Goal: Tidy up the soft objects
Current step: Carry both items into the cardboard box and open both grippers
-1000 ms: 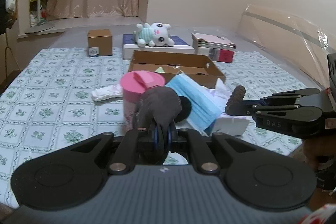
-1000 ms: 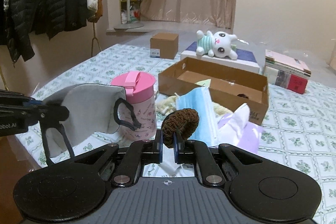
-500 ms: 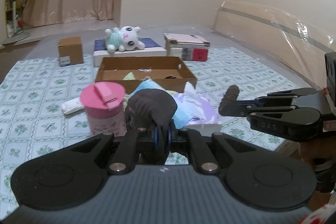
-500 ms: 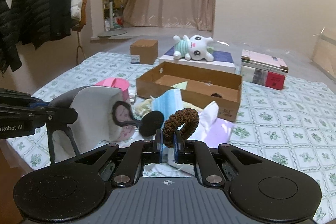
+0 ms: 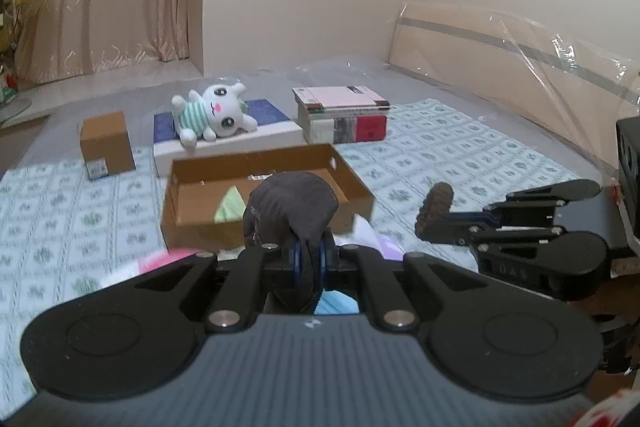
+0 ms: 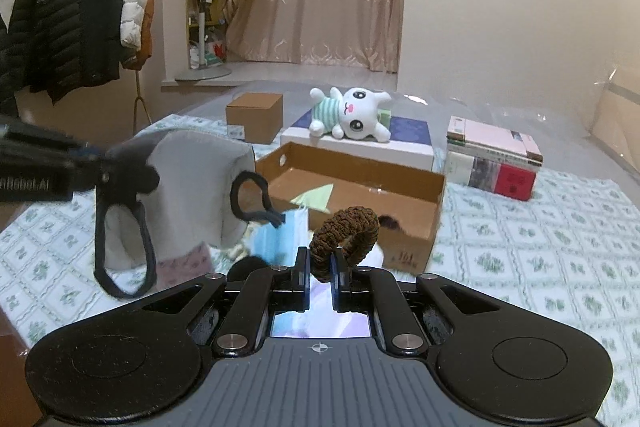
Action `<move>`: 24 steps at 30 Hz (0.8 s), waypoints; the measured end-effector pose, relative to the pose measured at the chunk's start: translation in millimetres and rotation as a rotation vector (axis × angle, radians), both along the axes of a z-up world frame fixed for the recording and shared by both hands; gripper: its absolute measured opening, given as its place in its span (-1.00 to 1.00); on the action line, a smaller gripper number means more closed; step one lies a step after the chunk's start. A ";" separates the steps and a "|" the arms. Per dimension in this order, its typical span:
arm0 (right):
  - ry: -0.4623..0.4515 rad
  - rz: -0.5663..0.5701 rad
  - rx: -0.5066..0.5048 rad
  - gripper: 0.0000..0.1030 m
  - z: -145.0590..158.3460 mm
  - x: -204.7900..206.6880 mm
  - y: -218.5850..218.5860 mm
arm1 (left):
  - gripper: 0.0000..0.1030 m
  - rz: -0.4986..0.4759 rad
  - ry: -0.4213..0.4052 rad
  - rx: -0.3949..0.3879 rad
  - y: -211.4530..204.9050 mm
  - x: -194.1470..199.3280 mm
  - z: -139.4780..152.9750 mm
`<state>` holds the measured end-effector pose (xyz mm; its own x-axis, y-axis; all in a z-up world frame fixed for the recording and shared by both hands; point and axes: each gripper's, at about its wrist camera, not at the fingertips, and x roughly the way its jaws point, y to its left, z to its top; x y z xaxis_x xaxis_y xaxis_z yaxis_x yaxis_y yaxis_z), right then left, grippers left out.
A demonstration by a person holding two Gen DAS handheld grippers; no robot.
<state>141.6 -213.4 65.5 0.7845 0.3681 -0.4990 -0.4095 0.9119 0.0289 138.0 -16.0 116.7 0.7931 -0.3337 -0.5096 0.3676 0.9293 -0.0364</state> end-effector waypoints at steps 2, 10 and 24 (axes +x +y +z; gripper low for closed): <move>0.000 0.008 -0.009 -0.81 0.9 17.2 -0.9 | -0.86 -0.011 -0.006 0.017 1.8 22.5 7.4; 0.041 0.024 -0.014 -0.82 -1.5 101.8 -5.7 | -0.86 -0.024 0.016 0.092 9.8 131.4 14.7; 0.175 0.037 -0.003 -0.82 -33.3 237.7 4.6 | -0.86 -0.001 0.103 0.184 20.2 275.5 -28.0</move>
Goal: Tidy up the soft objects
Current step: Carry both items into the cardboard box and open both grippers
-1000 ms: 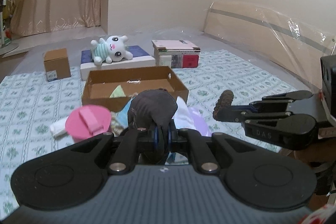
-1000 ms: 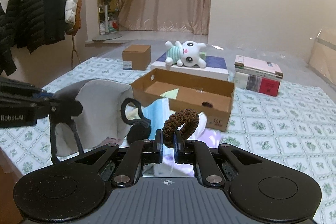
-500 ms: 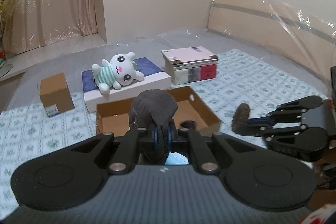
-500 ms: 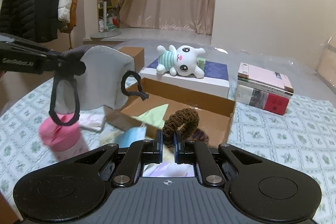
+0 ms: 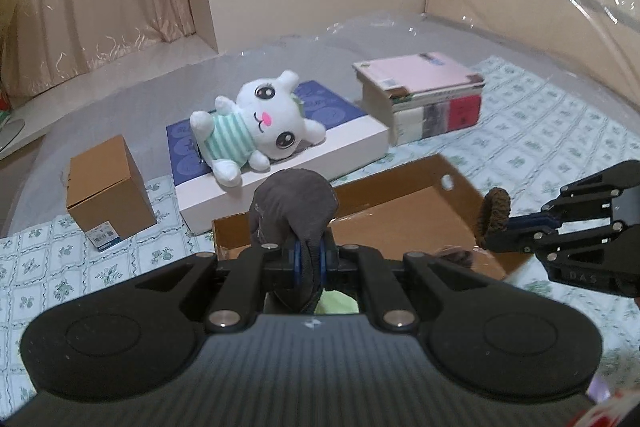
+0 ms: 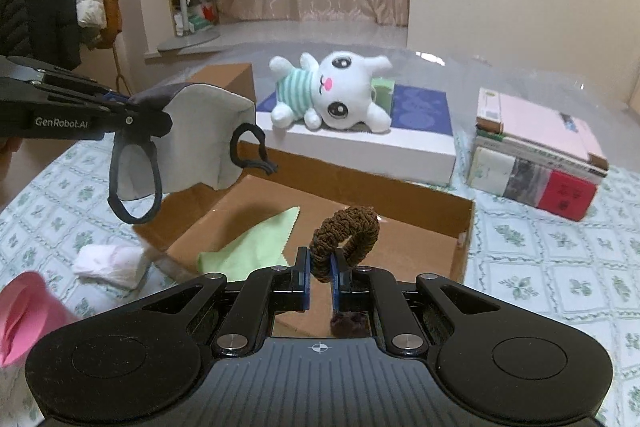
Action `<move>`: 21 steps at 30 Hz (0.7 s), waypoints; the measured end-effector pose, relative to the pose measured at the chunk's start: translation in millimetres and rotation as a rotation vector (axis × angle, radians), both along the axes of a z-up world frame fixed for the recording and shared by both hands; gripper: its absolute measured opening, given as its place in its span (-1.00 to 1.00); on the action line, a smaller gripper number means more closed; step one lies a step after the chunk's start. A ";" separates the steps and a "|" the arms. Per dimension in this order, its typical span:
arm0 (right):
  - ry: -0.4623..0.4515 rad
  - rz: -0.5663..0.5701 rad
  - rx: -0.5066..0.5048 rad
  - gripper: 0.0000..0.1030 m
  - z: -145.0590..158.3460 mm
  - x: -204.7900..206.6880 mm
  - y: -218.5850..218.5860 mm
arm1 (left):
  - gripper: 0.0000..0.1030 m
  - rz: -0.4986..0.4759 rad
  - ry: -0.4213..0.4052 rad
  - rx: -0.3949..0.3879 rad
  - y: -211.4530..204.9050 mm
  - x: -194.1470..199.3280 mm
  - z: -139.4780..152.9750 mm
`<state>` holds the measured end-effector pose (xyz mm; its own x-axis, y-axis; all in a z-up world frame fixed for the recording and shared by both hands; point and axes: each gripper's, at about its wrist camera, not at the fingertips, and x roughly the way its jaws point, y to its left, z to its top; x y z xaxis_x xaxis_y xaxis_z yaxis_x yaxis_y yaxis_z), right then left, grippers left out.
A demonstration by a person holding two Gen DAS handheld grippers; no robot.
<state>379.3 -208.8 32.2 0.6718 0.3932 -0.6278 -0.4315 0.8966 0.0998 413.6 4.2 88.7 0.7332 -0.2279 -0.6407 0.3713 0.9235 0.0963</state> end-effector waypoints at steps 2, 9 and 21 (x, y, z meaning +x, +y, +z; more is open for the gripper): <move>0.015 -0.003 0.001 -0.81 -4.1 11.2 1.4 | -0.86 -0.004 0.011 0.024 -1.9 12.0 -7.9; 0.055 -0.006 0.002 -0.81 -15.4 33.1 6.1 | -0.39 0.032 0.052 0.082 -8.3 38.3 -35.3; 0.087 -0.005 0.032 -0.81 -18.9 40.3 10.4 | -0.31 0.036 0.043 0.048 9.1 25.7 -27.6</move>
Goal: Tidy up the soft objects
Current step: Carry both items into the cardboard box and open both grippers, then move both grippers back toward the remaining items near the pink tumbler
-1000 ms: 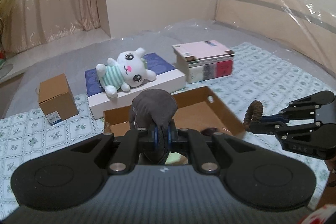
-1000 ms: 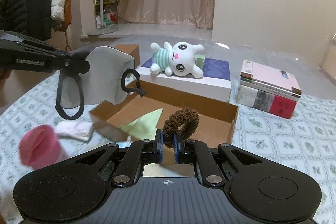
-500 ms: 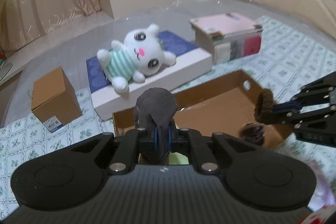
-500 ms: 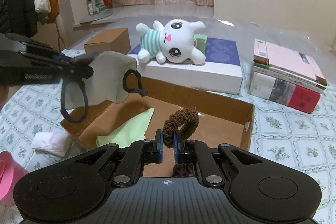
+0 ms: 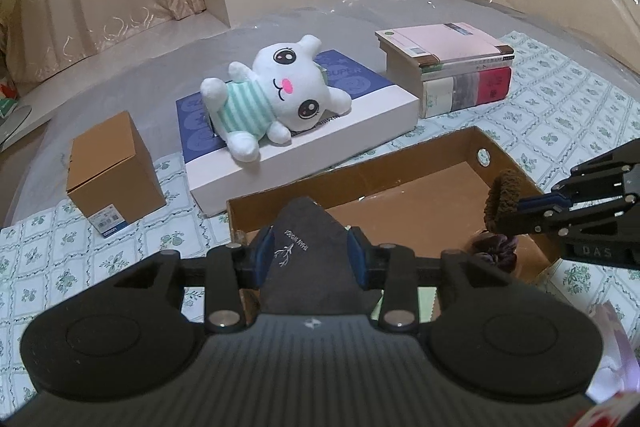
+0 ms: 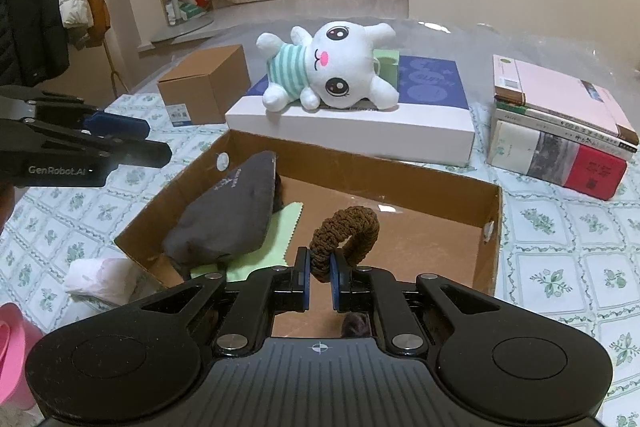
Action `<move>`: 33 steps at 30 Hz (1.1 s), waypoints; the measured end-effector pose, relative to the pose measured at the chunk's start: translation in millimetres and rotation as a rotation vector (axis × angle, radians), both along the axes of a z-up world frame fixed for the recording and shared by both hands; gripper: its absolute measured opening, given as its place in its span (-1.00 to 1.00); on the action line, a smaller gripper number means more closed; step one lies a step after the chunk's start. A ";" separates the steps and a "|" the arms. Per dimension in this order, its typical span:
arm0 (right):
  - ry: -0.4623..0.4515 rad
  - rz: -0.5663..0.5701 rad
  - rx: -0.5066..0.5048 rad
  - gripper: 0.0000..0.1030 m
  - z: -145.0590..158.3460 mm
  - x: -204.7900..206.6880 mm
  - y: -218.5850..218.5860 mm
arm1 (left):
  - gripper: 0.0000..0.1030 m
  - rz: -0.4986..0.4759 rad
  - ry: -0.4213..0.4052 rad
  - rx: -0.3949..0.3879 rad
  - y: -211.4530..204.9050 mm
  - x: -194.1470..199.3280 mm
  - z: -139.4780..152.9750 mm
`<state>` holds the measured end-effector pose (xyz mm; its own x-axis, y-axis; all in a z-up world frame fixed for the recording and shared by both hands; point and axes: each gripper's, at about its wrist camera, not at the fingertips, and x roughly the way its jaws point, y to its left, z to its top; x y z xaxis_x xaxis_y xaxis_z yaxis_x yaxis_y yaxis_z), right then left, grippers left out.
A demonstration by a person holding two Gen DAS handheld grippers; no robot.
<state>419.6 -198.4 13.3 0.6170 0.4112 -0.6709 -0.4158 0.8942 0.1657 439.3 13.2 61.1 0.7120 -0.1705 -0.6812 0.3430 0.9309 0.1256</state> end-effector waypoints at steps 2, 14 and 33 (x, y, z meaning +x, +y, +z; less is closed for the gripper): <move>-0.002 0.003 -0.002 -0.81 0.7 0.6 2.9 | -0.31 0.000 -0.003 -0.007 2.9 -1.4 0.6; -0.031 -0.009 0.071 0.05 8.0 -0.3 7.9 | -0.31 0.033 -0.019 -0.038 25.0 -15.8 3.4; -0.167 -0.056 0.178 0.05 78.3 -174.2 5.0 | -0.30 0.156 -0.111 -0.126 74.6 -188.8 58.0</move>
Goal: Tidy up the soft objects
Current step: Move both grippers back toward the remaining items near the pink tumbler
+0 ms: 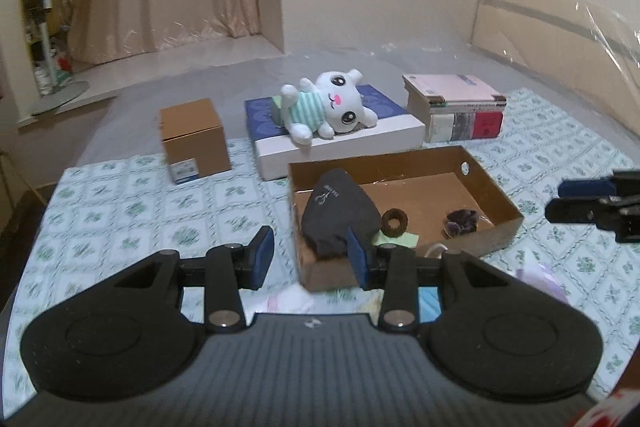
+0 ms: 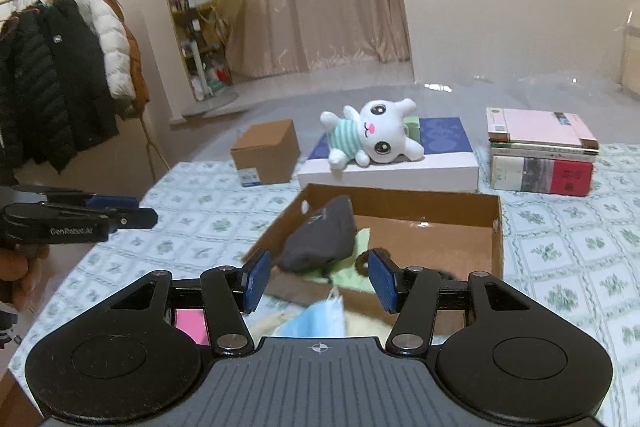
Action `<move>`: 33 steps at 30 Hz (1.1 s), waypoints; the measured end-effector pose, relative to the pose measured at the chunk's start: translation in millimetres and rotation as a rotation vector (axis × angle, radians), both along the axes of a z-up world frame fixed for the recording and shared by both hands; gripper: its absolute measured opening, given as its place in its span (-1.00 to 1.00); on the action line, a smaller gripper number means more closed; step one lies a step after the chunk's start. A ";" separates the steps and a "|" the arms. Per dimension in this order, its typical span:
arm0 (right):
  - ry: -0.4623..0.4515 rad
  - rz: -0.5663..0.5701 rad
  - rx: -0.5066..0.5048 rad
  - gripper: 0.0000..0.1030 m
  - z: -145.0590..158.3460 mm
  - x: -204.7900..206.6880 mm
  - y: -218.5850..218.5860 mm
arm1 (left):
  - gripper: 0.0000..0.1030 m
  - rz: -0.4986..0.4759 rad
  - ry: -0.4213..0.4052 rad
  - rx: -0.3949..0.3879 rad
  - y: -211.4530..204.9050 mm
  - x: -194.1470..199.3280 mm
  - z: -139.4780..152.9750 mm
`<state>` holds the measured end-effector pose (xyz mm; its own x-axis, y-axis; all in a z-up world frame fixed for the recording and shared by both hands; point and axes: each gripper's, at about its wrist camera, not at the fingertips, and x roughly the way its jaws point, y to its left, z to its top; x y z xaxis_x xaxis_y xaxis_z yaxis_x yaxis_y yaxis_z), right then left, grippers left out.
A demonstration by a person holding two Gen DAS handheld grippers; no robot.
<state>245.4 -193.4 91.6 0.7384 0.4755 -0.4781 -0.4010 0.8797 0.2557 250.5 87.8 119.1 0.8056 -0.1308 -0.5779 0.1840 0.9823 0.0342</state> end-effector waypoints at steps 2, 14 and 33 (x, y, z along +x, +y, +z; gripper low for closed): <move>-0.010 -0.009 0.003 0.05 -0.4 -25.4 -1.0 | -0.29 0.020 -0.010 -0.021 5.5 -27.7 3.3; -0.029 -0.024 -0.053 0.06 -17.1 -134.3 2.2 | -0.27 0.115 -0.015 -0.093 10.7 -155.5 -11.5; 0.019 0.005 -0.069 0.06 -43.8 -163.3 11.1 | -0.26 0.141 0.074 -0.103 1.9 -200.9 -51.5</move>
<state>82.1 -182.3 47.9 0.7267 0.4448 -0.5235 -0.4014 0.8934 0.2019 49.5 89.7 67.6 0.7760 -0.0812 -0.6255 0.0428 0.9962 -0.0763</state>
